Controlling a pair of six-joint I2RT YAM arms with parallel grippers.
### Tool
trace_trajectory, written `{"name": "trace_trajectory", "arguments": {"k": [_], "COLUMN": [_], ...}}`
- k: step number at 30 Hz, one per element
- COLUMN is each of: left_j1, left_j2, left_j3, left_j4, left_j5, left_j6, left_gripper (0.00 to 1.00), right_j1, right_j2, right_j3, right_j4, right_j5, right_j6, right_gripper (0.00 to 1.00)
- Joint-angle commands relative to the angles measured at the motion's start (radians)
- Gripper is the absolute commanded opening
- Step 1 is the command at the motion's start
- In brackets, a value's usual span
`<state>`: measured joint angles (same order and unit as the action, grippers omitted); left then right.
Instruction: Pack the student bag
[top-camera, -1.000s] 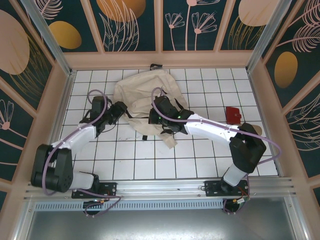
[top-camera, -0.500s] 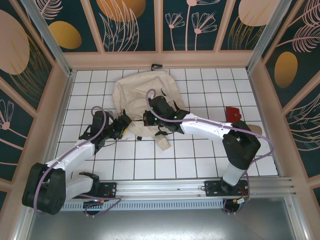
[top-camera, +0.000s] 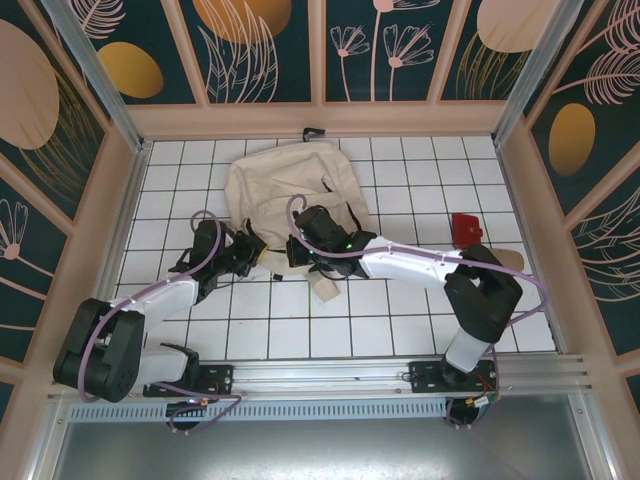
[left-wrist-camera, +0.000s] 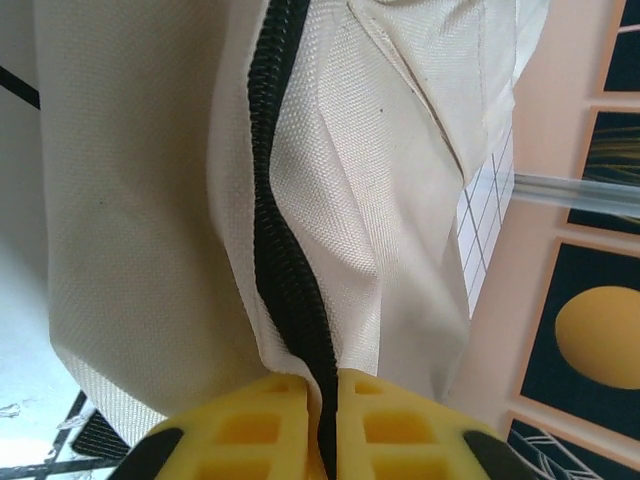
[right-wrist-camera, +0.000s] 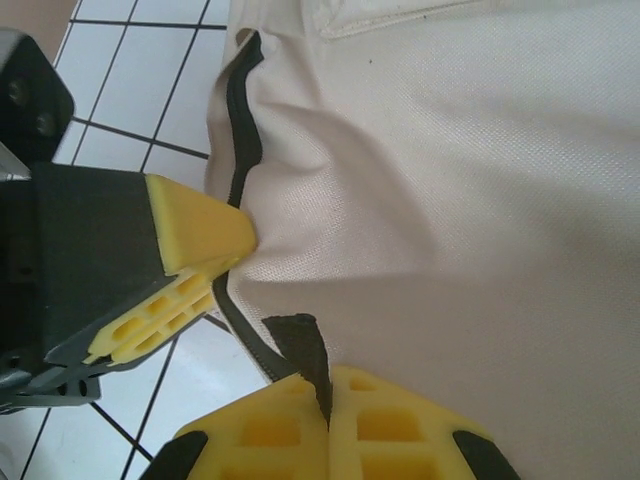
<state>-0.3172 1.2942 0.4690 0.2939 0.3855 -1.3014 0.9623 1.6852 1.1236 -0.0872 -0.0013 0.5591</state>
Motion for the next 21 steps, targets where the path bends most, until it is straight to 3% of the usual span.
{"name": "trace_trajectory", "arguments": {"k": [1, 7, 11, 21], "left_j1": [-0.002, -0.002, -0.002, -0.002], "left_j2": [0.002, -0.008, -0.01, -0.045], "left_j3": [-0.007, -0.007, -0.009, -0.006], "left_j4": [0.043, 0.028, 0.022, -0.081], "left_j5": [-0.012, -0.022, -0.027, -0.14], "left_j6": [0.004, 0.015, 0.021, 0.036], "left_gripper": [0.02, 0.0, 0.0, 0.0], "right_j1": [0.007, -0.002, -0.002, 0.019], "right_j2": [-0.055, -0.056, -0.056, -0.119], "right_j3": [-0.005, -0.007, 0.001, 0.011], "right_j4": [-0.02, -0.034, -0.049, -0.23], "right_j5": [0.057, 0.122, 0.155, 0.47], "right_j6": [0.026, 0.062, 0.077, 0.133], "right_gripper": [0.05, 0.09, 0.02, 0.01]}}
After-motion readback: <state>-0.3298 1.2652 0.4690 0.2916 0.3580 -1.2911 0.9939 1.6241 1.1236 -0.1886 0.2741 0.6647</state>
